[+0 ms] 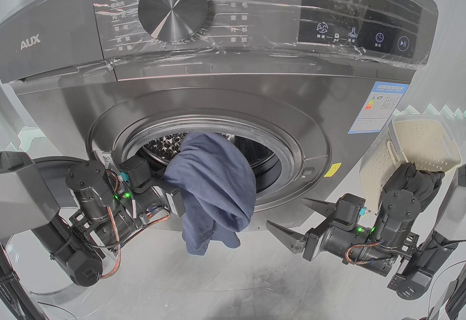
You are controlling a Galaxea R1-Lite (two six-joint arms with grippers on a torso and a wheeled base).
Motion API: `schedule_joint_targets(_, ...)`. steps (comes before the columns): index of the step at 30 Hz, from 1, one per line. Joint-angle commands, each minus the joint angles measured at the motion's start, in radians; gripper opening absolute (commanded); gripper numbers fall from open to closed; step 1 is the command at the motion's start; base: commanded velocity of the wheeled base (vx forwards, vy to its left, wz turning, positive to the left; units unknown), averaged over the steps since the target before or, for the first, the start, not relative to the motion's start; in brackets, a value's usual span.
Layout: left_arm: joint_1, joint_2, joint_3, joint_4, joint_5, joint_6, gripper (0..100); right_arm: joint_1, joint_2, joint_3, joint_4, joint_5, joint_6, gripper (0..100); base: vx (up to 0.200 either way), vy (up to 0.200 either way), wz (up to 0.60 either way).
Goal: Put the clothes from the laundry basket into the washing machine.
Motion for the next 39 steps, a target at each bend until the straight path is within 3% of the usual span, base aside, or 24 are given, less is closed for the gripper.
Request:
schedule_joint_targets(1, -0.003, -0.001, 0.002, 0.000, -0.002, 0.000, 0, 0.002, -0.002, 0.001, -0.001, 0.000, 0.000, 100, 0.000, 0.000, 0.00)
schedule_joint_targets(6, -0.058, 0.021, 0.002, -0.002, 0.003, 0.006, 0, 0.038, -0.010, -0.001, -0.001, -0.001, 0.000, 100, 0.000, 0.000, 0.00)
schedule_joint_targets(10, -0.091, 0.063, -0.021, -0.002, 0.021, -0.010, 0, 0.053, -0.024, 0.001, -0.001, -0.001, 0.000, 100, 0.000, 0.000, 0.00)
schedule_joint_targets(17, -0.097, 0.197, -0.113, 0.000, 0.032, -0.013, 0, 0.054, -0.025, 0.001, -0.001, -0.001, 0.000, 100, 0.000, 0.000, 0.00)
schedule_joint_targets(22, -0.081, 0.286, -0.269, 0.000, 0.037, -0.039, 0, 0.053, -0.027, -0.001, -0.001, -0.001, -0.002, 100, 0.000, 0.000, 0.00)
schedule_joint_targets(25, -0.060, 0.376, -0.455, 0.000, 0.066, -0.051, 0, 0.053, -0.027, 0.001, -0.001, -0.001, 0.000, 100, 0.000, 0.000, 0.00)
schedule_joint_targets(29, -0.046, 0.449, -0.584, 0.000, 0.096, -0.072, 0, 0.053, -0.034, 0.001, -0.001, -0.001, 0.000, 100, 0.000, 0.000, 0.00)
schedule_joint_targets(39, -0.012, 0.579, -0.816, 0.040, 0.115, -0.072, 0, 0.053, -0.033, 0.001, -0.001, 0.000, 0.000, 100, 0.000, 0.000, 0.00)
